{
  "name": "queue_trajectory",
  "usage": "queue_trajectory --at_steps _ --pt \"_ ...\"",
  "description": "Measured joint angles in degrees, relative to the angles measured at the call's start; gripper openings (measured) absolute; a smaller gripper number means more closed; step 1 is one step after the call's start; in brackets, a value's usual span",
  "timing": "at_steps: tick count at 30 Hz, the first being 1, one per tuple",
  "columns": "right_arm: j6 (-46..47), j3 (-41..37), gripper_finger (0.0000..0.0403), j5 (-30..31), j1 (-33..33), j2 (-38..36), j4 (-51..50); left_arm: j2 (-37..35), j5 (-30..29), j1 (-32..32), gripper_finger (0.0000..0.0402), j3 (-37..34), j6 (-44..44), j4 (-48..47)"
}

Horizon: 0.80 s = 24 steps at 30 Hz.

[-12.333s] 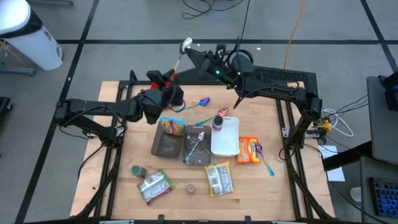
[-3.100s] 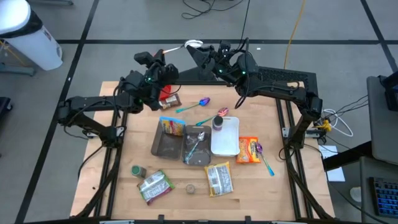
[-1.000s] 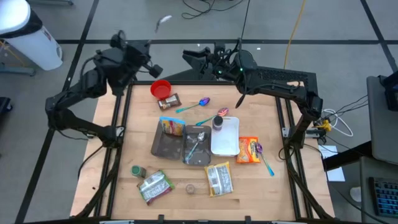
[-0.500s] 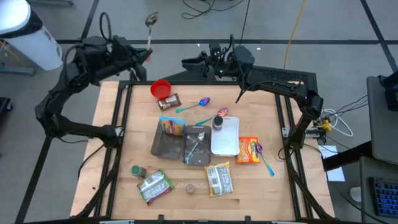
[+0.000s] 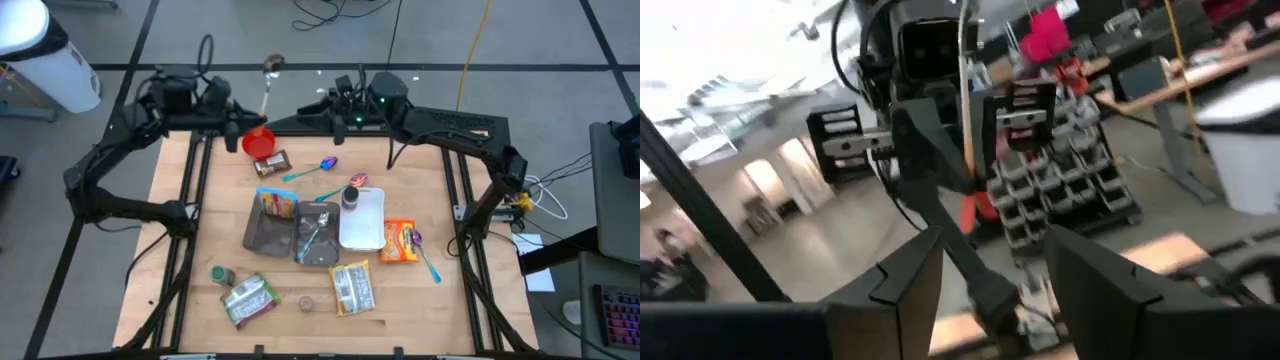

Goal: Pick & Place Food Item
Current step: Put the orange spoon into the right gray bin

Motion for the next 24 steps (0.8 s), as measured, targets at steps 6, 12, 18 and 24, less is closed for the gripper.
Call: queue_trajectory --at_steps 6,12,18,24 --pt "-7.2 -0.1 0.0171 6.8 0.0 -5.7 -12.4 -1.6 8.0 -0.7 0.0008 -10.5 -6.5 10.8" --pt "-7.9 -9.5 0.0171 15.0 0.0 -15.4 -12.6 -3.0 13.0 -3.5 0.0008 -20.5 -12.6 18.5" --pt "-2.6 -25.9 0.0171 24.4 2.7 -25.6 -9.6 -2.6 14.3 -9.7 0.0008 -28.1 -19.3 27.8" --pt "4.5 -43.7 0.0171 30.2 9.9 -27.7 14.0 -0.2 14.1 -16.7 0.0008 -31.3 -26.3 37.4"
